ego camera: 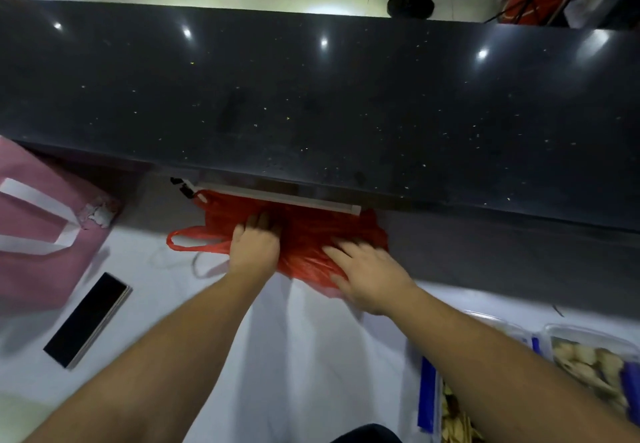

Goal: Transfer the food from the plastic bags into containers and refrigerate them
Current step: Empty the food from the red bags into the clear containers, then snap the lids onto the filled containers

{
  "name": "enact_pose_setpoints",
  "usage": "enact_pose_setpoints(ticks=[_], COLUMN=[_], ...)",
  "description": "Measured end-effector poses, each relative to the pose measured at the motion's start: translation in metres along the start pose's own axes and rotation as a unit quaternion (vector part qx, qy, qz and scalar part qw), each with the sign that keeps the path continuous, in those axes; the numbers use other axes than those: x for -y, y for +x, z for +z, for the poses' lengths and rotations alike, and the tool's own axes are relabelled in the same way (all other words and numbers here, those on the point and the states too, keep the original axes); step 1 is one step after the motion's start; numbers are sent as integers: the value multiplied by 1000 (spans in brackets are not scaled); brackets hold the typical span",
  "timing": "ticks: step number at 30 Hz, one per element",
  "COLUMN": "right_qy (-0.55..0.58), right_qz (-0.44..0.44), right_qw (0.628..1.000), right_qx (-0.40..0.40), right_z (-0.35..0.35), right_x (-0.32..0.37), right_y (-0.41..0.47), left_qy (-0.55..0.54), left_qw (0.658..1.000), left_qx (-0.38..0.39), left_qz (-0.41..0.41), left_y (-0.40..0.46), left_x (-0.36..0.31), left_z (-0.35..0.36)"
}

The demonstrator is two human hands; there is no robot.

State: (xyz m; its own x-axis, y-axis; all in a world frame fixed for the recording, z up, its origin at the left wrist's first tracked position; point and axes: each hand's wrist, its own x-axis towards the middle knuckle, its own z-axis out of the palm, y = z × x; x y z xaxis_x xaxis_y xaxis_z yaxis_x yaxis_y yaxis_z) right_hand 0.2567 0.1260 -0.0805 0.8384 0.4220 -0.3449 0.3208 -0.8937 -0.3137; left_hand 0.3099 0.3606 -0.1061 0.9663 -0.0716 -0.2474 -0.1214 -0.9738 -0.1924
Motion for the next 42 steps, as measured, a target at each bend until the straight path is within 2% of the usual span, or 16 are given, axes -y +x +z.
enact_pose_setpoints(ticks=[5, 13, 18, 24, 30, 36, 42], right_qy=[0, 15, 32, 42, 59, 64, 57], right_qz=[-7, 64, 114, 183, 241, 267, 278], right_qw=[999, 995, 986, 970, 953, 940, 942], right_qx=[-36, -79, -114, -154, -175, -203, -180], right_z=[-7, -16, -12, 4, 20, 35, 59], right_x=[0, -8, -27, -74, -129, -189, -263], right_y=[-44, -112, -158, -229, -301, -380, -460], left_qy=[-76, -117, -138, -148, -158, -170, -153], left_qw=[997, 988, 974, 957, 941, 935, 935], left_qx=[5, -102, -163, -184, -171, -119, -77], left_qz=[-13, -6, 70, 171, 245, 288, 309], left_y=[-16, -61, -87, -115, -146, -182, -220], left_x=[3, -16, -64, -147, -230, -322, -407], left_z=[-18, -50, -63, -80, -92, -98, -106])
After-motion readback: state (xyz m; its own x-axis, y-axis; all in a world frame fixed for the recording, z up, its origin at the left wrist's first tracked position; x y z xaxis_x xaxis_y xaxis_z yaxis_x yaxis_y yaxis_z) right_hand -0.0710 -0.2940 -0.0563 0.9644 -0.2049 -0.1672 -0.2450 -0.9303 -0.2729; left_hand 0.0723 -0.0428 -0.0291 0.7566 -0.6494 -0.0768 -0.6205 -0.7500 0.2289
